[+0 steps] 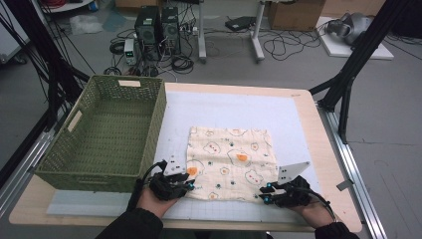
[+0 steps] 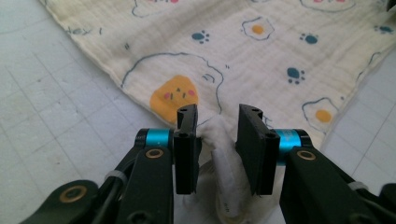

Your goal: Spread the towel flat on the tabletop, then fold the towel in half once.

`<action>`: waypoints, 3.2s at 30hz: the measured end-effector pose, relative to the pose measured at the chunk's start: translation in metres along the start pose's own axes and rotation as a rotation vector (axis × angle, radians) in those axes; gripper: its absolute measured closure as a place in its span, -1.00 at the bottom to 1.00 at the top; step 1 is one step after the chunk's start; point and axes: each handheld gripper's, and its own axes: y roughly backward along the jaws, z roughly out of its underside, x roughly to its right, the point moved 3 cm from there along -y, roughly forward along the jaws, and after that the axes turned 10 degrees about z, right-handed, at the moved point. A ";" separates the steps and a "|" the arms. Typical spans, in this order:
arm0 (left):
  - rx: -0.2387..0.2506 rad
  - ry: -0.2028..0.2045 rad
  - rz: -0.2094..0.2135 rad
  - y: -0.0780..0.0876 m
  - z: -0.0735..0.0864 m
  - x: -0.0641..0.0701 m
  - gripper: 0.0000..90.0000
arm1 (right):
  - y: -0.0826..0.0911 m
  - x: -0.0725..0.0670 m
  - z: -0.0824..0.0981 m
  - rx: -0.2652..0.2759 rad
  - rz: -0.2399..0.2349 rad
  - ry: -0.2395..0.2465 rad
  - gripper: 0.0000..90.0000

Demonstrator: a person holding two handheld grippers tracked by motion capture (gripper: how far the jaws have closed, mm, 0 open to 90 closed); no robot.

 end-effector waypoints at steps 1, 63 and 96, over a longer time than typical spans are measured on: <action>-0.013 0.002 0.003 -0.002 0.002 0.000 0.51 | -0.003 -0.001 0.001 -0.014 -0.005 0.003 0.60; 0.194 0.139 -0.113 -0.045 -0.091 -0.063 0.35 | -0.013 0.098 -0.038 0.100 0.186 -0.176 -0.04; 0.052 0.164 -0.327 -0.073 -0.084 -0.101 0.97 | -0.039 0.162 -0.032 -0.055 0.267 -0.291 0.91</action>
